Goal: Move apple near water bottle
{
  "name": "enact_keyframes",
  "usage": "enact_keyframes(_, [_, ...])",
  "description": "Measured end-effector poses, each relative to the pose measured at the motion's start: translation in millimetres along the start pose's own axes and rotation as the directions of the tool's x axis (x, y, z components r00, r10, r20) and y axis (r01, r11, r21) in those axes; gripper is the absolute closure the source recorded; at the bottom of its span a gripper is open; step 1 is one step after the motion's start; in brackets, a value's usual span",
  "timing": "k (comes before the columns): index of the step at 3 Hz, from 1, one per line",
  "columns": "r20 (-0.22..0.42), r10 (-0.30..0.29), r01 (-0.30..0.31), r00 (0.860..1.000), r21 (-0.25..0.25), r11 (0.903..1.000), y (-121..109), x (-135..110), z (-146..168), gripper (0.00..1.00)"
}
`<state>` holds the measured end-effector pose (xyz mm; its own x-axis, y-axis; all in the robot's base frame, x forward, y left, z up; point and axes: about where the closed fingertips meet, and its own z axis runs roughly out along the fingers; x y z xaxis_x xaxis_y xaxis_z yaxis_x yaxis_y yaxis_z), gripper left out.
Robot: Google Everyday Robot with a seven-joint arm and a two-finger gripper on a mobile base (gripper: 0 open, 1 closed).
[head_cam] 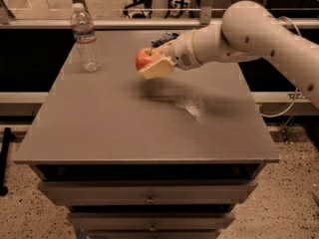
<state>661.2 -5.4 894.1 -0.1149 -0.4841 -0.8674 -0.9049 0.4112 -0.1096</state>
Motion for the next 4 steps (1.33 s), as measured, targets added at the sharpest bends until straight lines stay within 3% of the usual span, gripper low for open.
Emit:
enact_keyframes(1, [0.001,0.006,-0.006,1.000,0.021,0.9998,-22.6,-22.7,71.8,1.00])
enact_keyframes(2, [0.000,0.005,-0.005,1.000,0.021,0.9998,-32.2,-33.5,121.8,1.00])
enact_keyframes(3, [0.007,-0.001,0.001,1.000,0.018,0.9998,-35.9,-41.5,145.1,1.00])
enact_keyframes(4, [-0.018,-0.009,0.009,1.000,0.027,0.9996,-39.4,-43.6,151.8,0.87])
